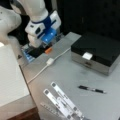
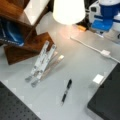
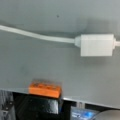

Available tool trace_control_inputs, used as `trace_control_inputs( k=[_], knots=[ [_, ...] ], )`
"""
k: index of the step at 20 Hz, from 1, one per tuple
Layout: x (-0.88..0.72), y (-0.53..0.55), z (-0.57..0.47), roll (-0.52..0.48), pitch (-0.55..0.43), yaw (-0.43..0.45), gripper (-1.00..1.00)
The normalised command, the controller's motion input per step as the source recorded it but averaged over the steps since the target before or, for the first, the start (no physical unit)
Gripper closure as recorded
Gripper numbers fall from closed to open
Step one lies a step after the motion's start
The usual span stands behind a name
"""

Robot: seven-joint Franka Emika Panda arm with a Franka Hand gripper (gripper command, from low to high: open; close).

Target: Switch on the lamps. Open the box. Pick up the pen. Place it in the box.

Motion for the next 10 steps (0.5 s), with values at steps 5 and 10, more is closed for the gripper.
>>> trace_control_inputs(
  k=[5, 10],
  knots=[
    [0.66, -0.05, 0.21, 0.281, 0.306, 0.091, -1.00],
    [0.69, -0.13, 0.11, 0.425, 0.253, 0.065, -1.00]
  ],
)
